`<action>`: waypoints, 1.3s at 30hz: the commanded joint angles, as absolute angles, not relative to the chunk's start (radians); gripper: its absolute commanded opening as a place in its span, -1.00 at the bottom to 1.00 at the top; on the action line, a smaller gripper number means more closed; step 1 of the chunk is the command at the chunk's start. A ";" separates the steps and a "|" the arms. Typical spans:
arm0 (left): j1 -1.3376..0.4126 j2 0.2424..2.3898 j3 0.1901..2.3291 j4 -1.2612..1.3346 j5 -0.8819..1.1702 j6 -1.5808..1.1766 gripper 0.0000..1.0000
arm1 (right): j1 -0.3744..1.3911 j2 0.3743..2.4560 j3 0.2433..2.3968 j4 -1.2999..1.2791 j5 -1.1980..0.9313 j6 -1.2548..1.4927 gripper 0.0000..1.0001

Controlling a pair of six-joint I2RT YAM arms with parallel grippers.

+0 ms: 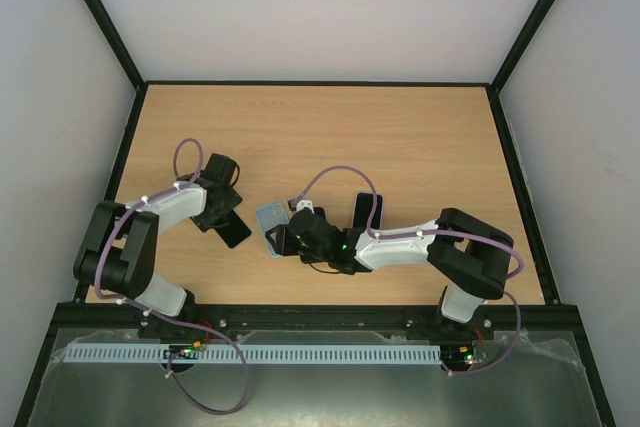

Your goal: Put the phone into the phone case

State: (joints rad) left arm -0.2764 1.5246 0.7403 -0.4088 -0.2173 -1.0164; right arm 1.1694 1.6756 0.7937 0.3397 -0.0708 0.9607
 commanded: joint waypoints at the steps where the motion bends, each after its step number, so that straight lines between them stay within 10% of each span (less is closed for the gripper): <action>1: -0.282 1.565 0.700 -0.391 -0.115 -1.040 0.63 | 1.175 1.679 0.799 0.314 -0.036 0.948 -0.16; 18: -0.354 1.558 0.729 -0.564 -0.200 -1.107 0.84 | 1.175 1.644 0.767 0.319 -0.013 0.969 -0.14; 39: -0.367 1.500 0.655 -0.525 -0.127 -1.105 0.37 | 1.175 1.620 0.720 0.373 -0.036 0.971 -0.14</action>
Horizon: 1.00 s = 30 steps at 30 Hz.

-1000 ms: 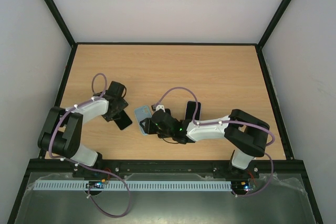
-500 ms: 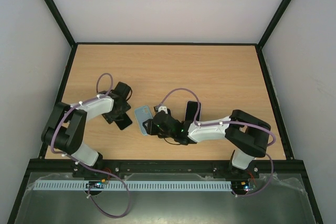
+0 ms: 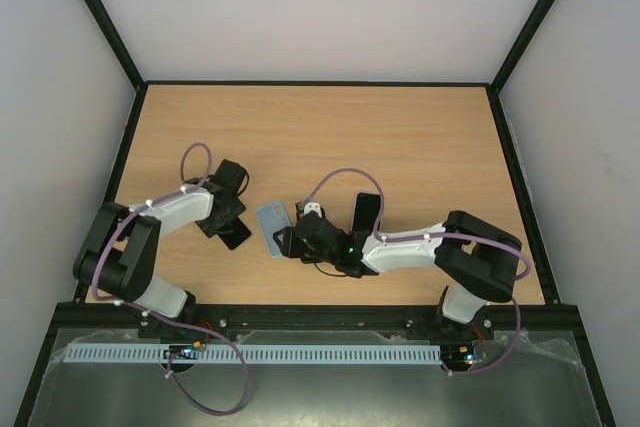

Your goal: Put the phone into the phone case

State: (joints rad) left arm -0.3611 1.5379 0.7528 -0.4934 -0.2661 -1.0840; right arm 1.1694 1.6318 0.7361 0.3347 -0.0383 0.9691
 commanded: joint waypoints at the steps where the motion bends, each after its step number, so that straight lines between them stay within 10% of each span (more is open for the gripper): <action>1: -0.369 1.483 0.635 -0.515 -0.098 -1.104 0.36 | 1.175 1.624 0.720 0.379 -0.044 0.973 -0.14; 30: -0.467 1.146 0.487 -0.486 0.058 -1.131 0.28 | 1.182 1.853 0.819 0.562 -0.281 0.981 -0.46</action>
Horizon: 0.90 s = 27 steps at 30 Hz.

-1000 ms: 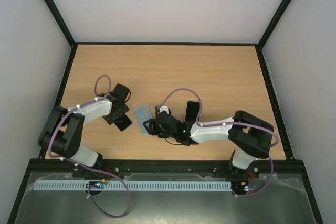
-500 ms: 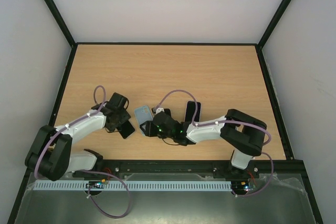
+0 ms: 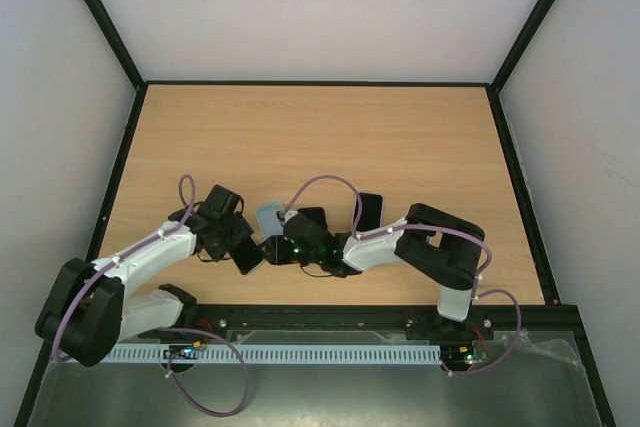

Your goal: Put the phone into the phone case

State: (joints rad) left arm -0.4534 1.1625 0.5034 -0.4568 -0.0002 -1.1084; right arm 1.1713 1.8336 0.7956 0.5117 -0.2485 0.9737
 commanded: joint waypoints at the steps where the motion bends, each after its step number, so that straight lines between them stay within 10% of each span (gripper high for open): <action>1: -0.471 1.143 0.487 -0.484 0.058 -1.135 0.27 | 1.184 1.855 0.819 0.566 -0.289 0.982 -0.45; 27: -0.503 1.072 0.502 -0.476 0.093 -1.149 0.55 | 1.192 1.826 0.796 0.622 -0.336 1.010 -0.96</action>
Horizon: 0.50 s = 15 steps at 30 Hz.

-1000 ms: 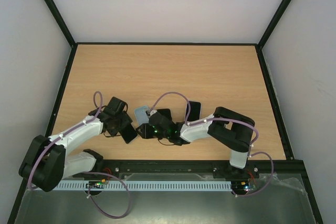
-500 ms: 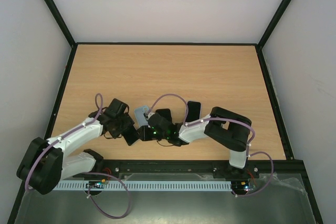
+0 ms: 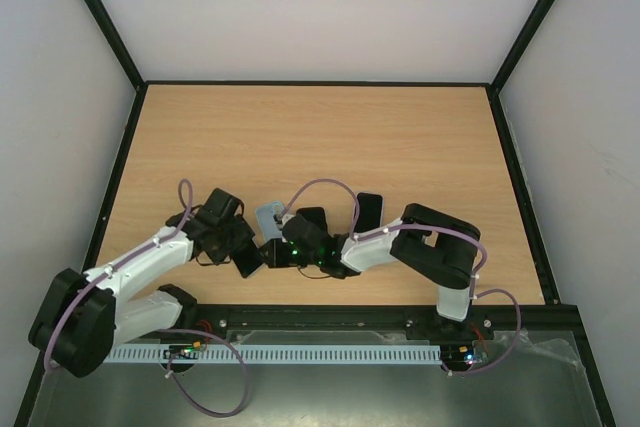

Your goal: Put the phone into the phone case

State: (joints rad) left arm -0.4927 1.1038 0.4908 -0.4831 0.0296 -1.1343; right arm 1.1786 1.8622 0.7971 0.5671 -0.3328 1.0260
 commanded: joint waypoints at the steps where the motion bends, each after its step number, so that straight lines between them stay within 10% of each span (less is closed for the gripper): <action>1: -0.502 1.069 0.504 -0.480 0.094 -1.147 0.63 | 1.192 1.820 0.794 0.616 -0.333 1.008 -0.96; 15: -0.503 0.984 0.562 -0.471 0.038 -0.951 0.99 | 1.170 1.604 0.711 0.496 -0.207 0.956 -0.96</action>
